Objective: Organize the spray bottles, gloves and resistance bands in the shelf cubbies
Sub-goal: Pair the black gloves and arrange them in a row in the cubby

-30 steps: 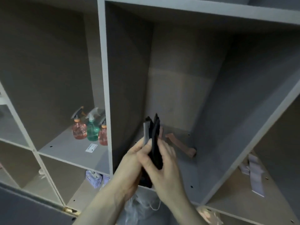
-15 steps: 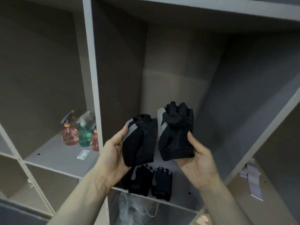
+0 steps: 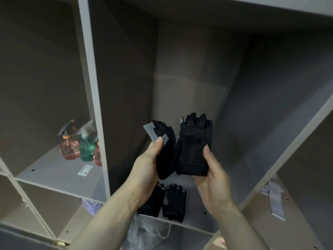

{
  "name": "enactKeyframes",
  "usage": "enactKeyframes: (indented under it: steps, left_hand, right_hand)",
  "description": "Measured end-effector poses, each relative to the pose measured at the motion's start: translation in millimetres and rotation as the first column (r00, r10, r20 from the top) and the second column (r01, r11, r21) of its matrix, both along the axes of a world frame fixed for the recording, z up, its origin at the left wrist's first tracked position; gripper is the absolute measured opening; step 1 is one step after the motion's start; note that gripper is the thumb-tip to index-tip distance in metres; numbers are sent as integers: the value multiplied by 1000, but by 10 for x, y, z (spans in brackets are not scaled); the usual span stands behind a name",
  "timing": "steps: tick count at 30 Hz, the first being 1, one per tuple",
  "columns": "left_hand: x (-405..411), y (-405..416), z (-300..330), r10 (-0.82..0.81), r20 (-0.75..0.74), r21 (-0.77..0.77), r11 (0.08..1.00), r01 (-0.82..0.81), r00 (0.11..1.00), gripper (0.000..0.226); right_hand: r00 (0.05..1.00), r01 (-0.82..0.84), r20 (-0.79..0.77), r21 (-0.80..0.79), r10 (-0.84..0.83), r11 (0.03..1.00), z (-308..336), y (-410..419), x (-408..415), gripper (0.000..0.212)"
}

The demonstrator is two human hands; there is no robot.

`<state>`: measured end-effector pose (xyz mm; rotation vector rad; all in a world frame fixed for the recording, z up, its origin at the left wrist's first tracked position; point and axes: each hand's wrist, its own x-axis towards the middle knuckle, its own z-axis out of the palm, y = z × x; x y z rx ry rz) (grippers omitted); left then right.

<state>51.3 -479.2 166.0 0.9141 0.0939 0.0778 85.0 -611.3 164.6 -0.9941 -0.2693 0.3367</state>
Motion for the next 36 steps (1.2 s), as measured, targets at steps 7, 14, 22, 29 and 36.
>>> enactKeyframes:
  steps: [7,14,22,29,36]
  left_hand:
    - [55,-21,4,19,86,21,1000,-21,996,34]
    - [61,4,-8,-34,137,-103,994,49,990,34]
    - [102,-71,-151,-143,80,-111,982,151,987,52]
    - [143,101,-466,-90,-127,-201,978,63,988,39]
    - [50,-50,-1135,-97,-342,105,985,140,935,27]
  right_hand:
    - [989,99,121,-140,-82,985,-50,39,-13,55]
    - [929,256,346,-339,-133,905,-81,63,-59,58]
    - [761,481,637,-680,121,554,-171,381,-189,44]
    - [932,355,288,-595,-221,721,-276,171,-81,64]
    - [892,161,-330,-408,-310,899,-1018,-95,91,16]
